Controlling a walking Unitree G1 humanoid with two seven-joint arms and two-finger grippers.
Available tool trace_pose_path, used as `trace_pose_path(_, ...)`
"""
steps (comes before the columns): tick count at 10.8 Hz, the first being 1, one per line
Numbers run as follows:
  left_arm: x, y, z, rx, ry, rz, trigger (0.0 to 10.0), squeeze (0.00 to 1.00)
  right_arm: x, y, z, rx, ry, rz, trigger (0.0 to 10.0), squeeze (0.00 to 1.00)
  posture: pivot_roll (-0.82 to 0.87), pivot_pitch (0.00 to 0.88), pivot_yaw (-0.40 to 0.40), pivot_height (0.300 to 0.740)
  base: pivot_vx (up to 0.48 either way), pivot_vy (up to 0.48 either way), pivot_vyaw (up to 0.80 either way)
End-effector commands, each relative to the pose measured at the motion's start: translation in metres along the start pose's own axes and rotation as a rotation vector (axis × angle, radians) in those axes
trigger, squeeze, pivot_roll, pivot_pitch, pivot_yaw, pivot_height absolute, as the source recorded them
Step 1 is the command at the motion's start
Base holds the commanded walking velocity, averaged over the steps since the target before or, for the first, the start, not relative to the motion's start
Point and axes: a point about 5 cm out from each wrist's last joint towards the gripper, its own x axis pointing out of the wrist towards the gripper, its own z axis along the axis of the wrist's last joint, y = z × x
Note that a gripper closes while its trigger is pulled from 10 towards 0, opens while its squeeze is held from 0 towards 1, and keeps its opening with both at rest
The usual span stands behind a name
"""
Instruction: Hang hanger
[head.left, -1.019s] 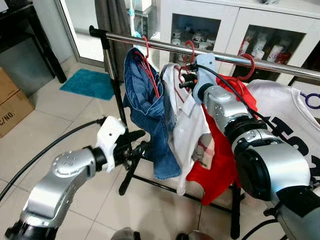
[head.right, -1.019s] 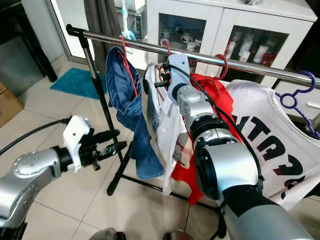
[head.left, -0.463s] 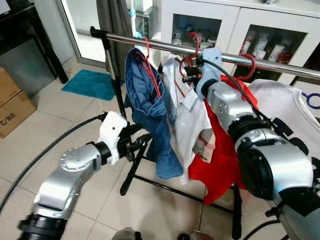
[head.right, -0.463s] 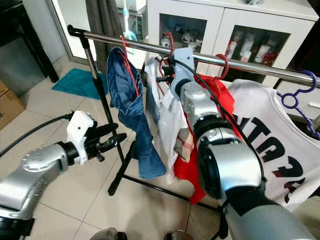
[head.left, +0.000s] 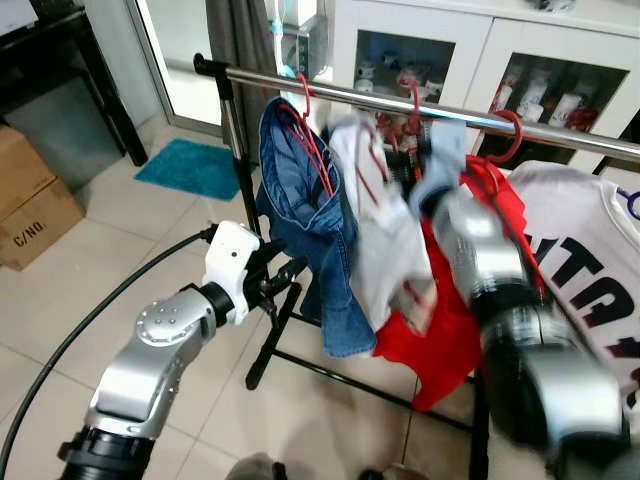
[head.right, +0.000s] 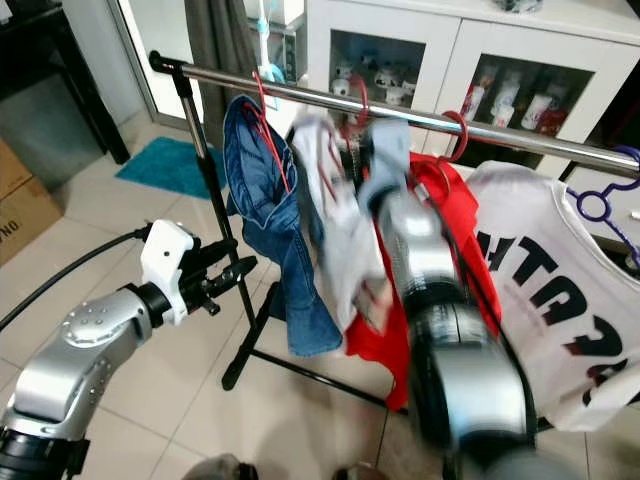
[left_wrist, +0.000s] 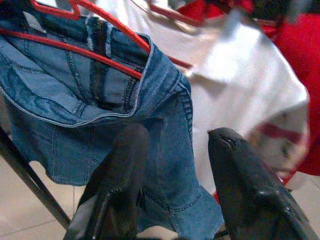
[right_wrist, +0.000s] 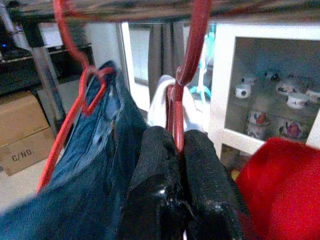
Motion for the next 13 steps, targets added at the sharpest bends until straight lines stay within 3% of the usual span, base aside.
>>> trace_pose_path(1,0.000,0.002,-0.002,0.008,0.005,0.024,10.0,0.00,-0.010,0.003,0.005,-0.014,-0.027,0.004,0.0,0.00,-0.06,0.000,0.056,0.740,0.000,0.000,0.00)
trace_pose_path(3,0.001,0.000,0.000,0.002,-0.014,0.048,10.0,0.00,-0.035,0.005,-0.002,0.048,-0.047,-0.053,0.0,0.00,-0.06,0.000,0.048,0.740,0.000,0.000,0.00)
trace_pose_path(5,0.000,-0.003,-0.001,-0.002,-0.025,0.061,10.0,0.00,-0.068,0.020,-0.017,0.087,-0.091,-0.121,0.0,0.00,-0.06,0.000,0.039,0.740,0.000,0.000,0.00)
trace_pose_path(7,0.001,-0.003,-0.001,-0.008,-0.032,0.069,10.0,0.00,-0.079,0.028,-0.017,0.183,-0.131,-0.163,0.0,0.00,-0.06,0.000,0.031,0.740,0.000,0.000,0.00)
trace_pose_path(8,0.001,-0.003,-0.002,-0.014,-0.037,0.079,10.0,0.00,-0.083,0.032,-0.018,0.193,-0.116,-0.171,4.6,0.00,-0.06,0.000,0.024,0.740,0.000,0.000,0.00)
trace_pose_path(9,0.001,-0.003,-0.002,-0.017,-0.040,0.085,10.0,0.00,-0.085,0.030,-0.018,0.175,-0.106,-0.195,6.0,0.00,-0.06,0.000,0.021,0.740,0.000,0.000,0.00)
trace_pose_path(10,0.001,-0.003,-0.003,-0.024,-0.035,0.100,10.0,0.00,-0.088,0.022,-0.014,0.098,-0.123,-0.227,10.0,0.00,-0.06,0.000,0.004,0.740,0.000,0.000,0.00)
trace_pose_path(11,-0.001,-0.002,-0.005,-0.021,-0.025,0.114,10.0,0.00,-0.092,0.012,-0.012,0.018,-0.101,-0.270,10.0,0.00,-0.05,0.000,-0.011,0.740,0.000,0.000,0.00)
trace_pose_path(12,-0.003,-0.002,-0.006,-0.015,-0.019,0.118,10.0,0.00,-0.098,0.016,-0.021,0.090,0.031,-0.187,10.0,0.00,-0.05,0.000,-0.011,0.740,0.000,0.000,0.00)
trace_pose_path(13,-0.004,-0.001,-0.006,-0.011,-0.016,0.120,10.0,0.00,-0.107,0.022,-0.029,0.101,0.095,-0.139,10.0,0.00,-0.05,0.000,-0.016,0.740,0.000,0.000,0.00)
